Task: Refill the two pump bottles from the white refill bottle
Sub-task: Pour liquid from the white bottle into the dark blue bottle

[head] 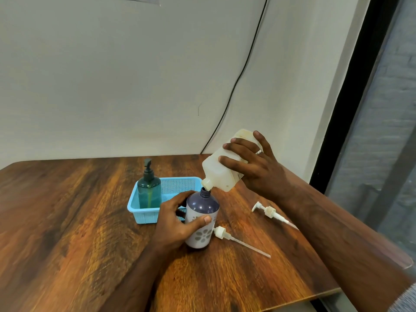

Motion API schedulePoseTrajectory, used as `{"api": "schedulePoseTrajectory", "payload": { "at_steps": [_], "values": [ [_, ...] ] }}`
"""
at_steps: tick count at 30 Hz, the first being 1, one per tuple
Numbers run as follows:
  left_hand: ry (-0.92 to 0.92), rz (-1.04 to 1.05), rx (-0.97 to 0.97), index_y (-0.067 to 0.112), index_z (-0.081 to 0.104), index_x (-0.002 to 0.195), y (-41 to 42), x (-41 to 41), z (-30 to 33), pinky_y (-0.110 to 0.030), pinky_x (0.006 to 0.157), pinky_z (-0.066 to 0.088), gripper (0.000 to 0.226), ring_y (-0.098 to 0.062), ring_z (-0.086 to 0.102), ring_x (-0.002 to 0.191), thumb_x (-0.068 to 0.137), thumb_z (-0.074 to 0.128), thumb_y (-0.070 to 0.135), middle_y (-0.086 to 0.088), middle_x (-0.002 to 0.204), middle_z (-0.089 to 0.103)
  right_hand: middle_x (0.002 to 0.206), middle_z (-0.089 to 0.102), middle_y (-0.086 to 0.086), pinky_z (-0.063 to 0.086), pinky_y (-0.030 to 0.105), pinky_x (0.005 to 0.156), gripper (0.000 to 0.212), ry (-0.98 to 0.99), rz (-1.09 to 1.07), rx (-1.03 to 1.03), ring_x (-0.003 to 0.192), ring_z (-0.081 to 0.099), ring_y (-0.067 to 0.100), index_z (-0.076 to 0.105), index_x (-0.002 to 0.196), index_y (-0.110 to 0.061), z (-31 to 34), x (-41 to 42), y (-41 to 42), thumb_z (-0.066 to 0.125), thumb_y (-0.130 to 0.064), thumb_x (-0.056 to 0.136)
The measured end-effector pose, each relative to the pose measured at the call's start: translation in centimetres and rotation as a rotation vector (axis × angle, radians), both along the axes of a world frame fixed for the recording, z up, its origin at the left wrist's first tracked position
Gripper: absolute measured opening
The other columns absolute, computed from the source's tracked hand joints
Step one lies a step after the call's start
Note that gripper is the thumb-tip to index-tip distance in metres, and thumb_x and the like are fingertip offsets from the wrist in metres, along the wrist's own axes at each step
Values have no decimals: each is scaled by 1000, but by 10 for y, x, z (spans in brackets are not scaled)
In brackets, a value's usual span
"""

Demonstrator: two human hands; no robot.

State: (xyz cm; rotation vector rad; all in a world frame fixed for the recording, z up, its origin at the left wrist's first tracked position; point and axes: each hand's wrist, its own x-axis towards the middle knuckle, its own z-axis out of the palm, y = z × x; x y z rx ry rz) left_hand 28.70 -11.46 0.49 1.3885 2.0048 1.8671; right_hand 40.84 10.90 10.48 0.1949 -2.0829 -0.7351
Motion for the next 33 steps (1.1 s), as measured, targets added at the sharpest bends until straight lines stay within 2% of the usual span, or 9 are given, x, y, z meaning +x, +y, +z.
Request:
{"api": "schedulePoseTrajectory", "payload": {
  "at_steps": [3,6,11,13,16,21,26,30,33],
  "values": [
    [10,2,8,47,57,108,0,-1,0,-3,74,46,57,12,60,101,65,90,34,40,105,63,139,59,11,22,60,117,57,8,7,2,135,44,29,49,134,-29,1,-1,0,76,-24,84],
    [12,2,5,47,57,109,0,-3,-1,-3,74,46,57,11,60,101,66,90,31,39,106,63,139,58,10,21,60,117,55,6,8,1,136,43,29,49,134,-29,0,-1,1,74,-22,86],
    [3,-5,7,47,58,109,1,-2,0,-4,74,47,57,9,61,101,62,91,40,37,106,65,139,58,10,23,61,116,44,-14,1,-3,136,43,29,48,134,-30,0,0,1,59,-25,92],
    [14,-1,15,47,59,110,1,-2,0,-6,75,47,56,6,63,101,61,87,46,32,107,67,139,59,9,23,61,116,43,-11,7,-8,135,44,29,49,133,-29,-1,0,0,59,-23,92],
    [8,-4,11,48,59,109,1,-3,-1,-5,75,48,55,7,62,102,62,86,43,33,108,66,140,58,9,23,61,116,45,-11,-1,-17,135,45,29,49,134,-29,-2,0,1,60,-23,91],
    [0,-1,7,47,58,111,1,-3,-2,-6,75,48,59,7,62,103,58,81,56,33,109,66,140,57,9,23,62,115,46,-33,9,-54,135,44,29,48,135,-29,-4,0,2,59,-23,90],
    [-25,2,0,46,58,114,1,-4,-3,-8,75,49,64,9,60,104,55,81,58,32,110,65,143,53,9,20,63,117,70,-94,-13,-228,136,46,30,45,137,-27,-15,-2,0,79,-19,77],
    [-28,-2,10,45,58,113,1,-4,-3,-9,76,51,63,5,62,104,56,81,57,29,109,67,140,54,3,18,57,119,69,-130,11,-445,134,46,22,44,135,-28,-26,-2,-8,80,-22,77],
    [-11,-16,20,43,60,113,1,-4,-3,-12,77,52,61,1,64,104,57,83,54,26,111,67,137,53,-6,37,54,108,70,-137,93,-704,127,49,17,48,133,-29,-37,1,-17,82,-17,73]
  ]
}}
